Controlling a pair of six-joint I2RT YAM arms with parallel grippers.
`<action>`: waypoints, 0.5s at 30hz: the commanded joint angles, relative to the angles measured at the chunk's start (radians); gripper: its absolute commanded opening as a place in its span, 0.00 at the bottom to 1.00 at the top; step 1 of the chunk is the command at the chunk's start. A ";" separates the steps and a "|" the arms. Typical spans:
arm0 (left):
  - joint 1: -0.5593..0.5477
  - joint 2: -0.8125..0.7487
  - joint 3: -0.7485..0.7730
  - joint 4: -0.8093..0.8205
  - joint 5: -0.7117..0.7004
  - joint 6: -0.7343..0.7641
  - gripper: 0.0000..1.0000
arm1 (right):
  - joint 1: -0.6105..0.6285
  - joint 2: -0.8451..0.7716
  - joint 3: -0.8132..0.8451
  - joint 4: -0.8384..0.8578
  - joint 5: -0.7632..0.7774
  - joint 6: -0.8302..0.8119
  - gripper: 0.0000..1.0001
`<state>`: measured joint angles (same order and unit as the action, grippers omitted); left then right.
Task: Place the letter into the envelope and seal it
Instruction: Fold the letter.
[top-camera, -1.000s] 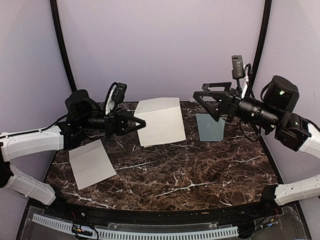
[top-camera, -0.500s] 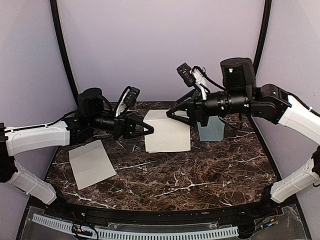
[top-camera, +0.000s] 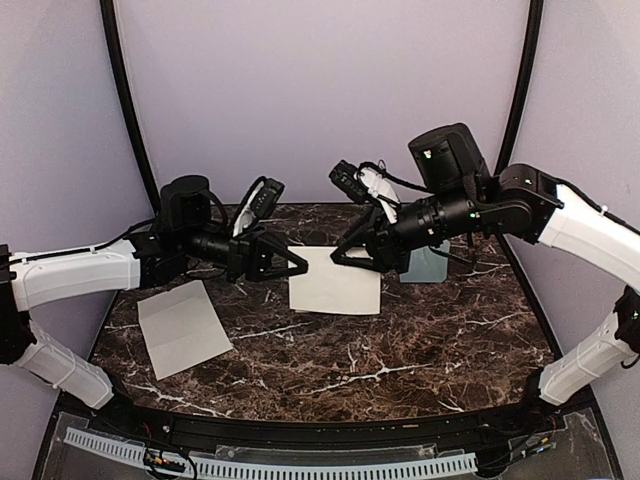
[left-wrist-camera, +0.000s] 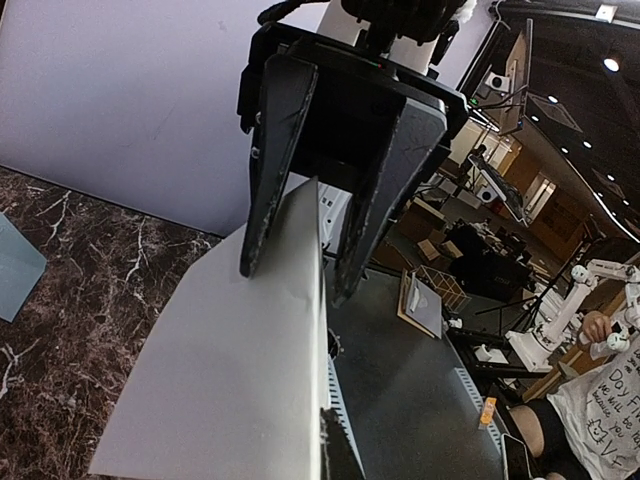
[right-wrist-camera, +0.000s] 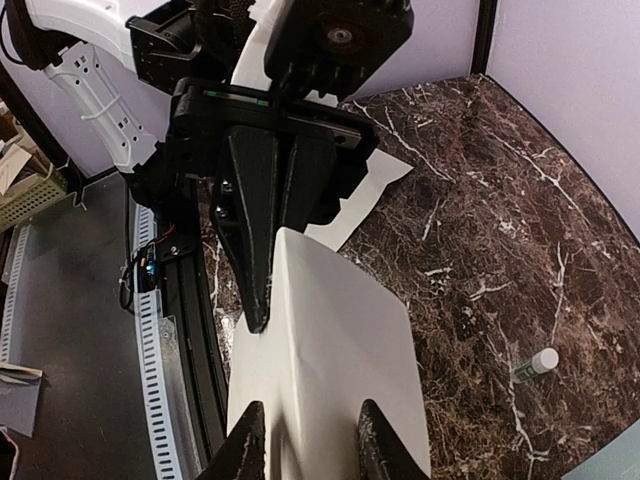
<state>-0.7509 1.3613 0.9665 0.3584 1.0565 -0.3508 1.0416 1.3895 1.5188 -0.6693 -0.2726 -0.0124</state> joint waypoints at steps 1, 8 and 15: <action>-0.006 -0.004 0.038 -0.024 0.030 0.031 0.00 | 0.012 -0.010 0.029 -0.012 -0.030 -0.014 0.27; -0.008 -0.005 0.049 -0.051 0.031 0.050 0.00 | 0.012 -0.023 0.015 -0.002 -0.047 0.000 0.10; -0.011 -0.036 0.057 -0.095 -0.063 0.088 0.37 | 0.012 -0.060 -0.032 0.051 -0.025 0.012 0.00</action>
<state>-0.7555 1.3613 0.9928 0.3084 1.0557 -0.3061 1.0447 1.3773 1.5097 -0.6777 -0.3069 -0.0090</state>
